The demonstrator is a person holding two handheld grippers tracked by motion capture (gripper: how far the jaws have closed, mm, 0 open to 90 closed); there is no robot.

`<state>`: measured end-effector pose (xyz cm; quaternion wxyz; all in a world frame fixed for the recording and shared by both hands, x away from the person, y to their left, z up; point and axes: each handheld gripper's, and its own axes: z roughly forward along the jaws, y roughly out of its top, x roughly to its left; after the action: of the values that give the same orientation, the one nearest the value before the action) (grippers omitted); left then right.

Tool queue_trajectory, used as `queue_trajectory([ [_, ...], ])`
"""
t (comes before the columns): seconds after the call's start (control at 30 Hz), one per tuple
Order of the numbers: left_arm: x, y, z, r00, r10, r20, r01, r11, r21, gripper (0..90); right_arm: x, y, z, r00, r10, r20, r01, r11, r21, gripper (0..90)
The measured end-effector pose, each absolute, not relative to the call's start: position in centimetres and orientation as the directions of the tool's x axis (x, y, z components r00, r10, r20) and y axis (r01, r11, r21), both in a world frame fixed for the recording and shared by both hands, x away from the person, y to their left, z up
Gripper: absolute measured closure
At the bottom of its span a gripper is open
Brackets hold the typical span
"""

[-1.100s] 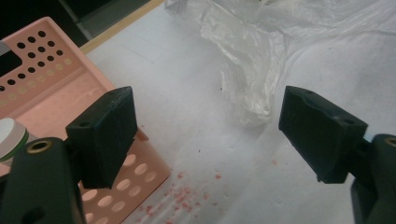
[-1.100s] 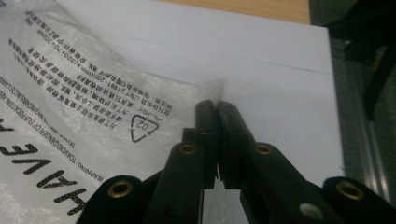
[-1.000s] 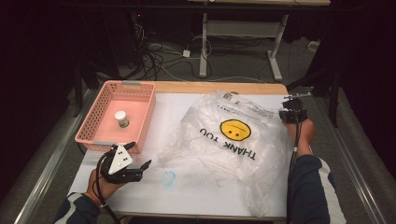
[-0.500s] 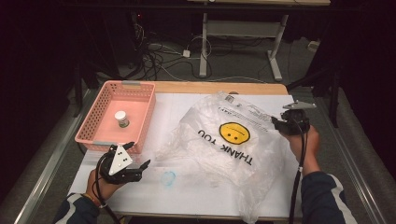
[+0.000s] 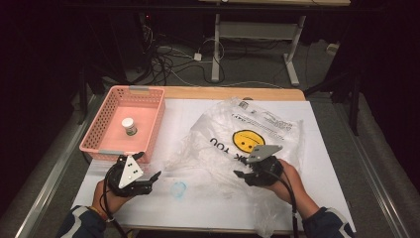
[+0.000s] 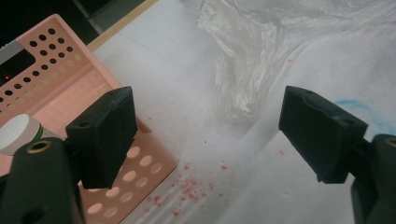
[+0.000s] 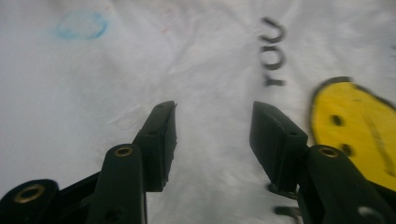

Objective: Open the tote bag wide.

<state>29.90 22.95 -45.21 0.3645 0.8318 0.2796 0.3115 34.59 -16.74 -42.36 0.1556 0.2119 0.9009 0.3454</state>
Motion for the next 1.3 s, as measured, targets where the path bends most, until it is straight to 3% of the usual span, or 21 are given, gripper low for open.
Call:
queue_trajectory([
  [0.17, 30.0, 22.8, -45.4, 0.655, 0.687, 0.313, 0.24, -0.583, 0.776, 18.7, 34.6, -14.7, -44.8, -0.894, 0.431, -0.124, 0.27, 0.739, 0.618, 49.1],
  [0.3, 30.1, 22.7, -45.4, 0.662, 0.685, 0.305, 0.248, -0.584, 0.773, 18.6, 35.1, -14.2, -46.1, -0.895, 0.435, -0.099, 0.296, 0.745, 0.598, 52.3],
  [0.37, 30.0, 22.6, -45.5, 0.666, 0.68, 0.307, 0.246, -0.588, 0.77, 18.6, 35.4, -14.0, -46.9, -0.899, 0.428, -0.093, 0.3, 0.756, 0.582, 58.6],
  [0.47, 30.0, 22.6, -45.5, 0.668, 0.678, 0.306, 0.244, -0.589, 0.77, 18.6, 35.6, -14.2, -47.1, -0.893, 0.447, -0.053, 0.325, 0.723, 0.61, 77.2],
  [0.6, 30.1, 22.6, -45.5, 0.671, 0.677, 0.304, 0.247, -0.591, 0.768, 18.7, 36.2, -14.4, -47.2, -0.877, 0.48, -0.029, 0.361, 0.696, 0.621, 89.4],
  [1.3, 30.2, 22.9, -45.3, 0.666, 0.687, 0.29, 0.252, -0.573, 0.78, 18.5, 36.4, -14.9, -42.2, -0.794, 0.595, -0.123, 0.284, 0.543, 0.79, 90.0],
])
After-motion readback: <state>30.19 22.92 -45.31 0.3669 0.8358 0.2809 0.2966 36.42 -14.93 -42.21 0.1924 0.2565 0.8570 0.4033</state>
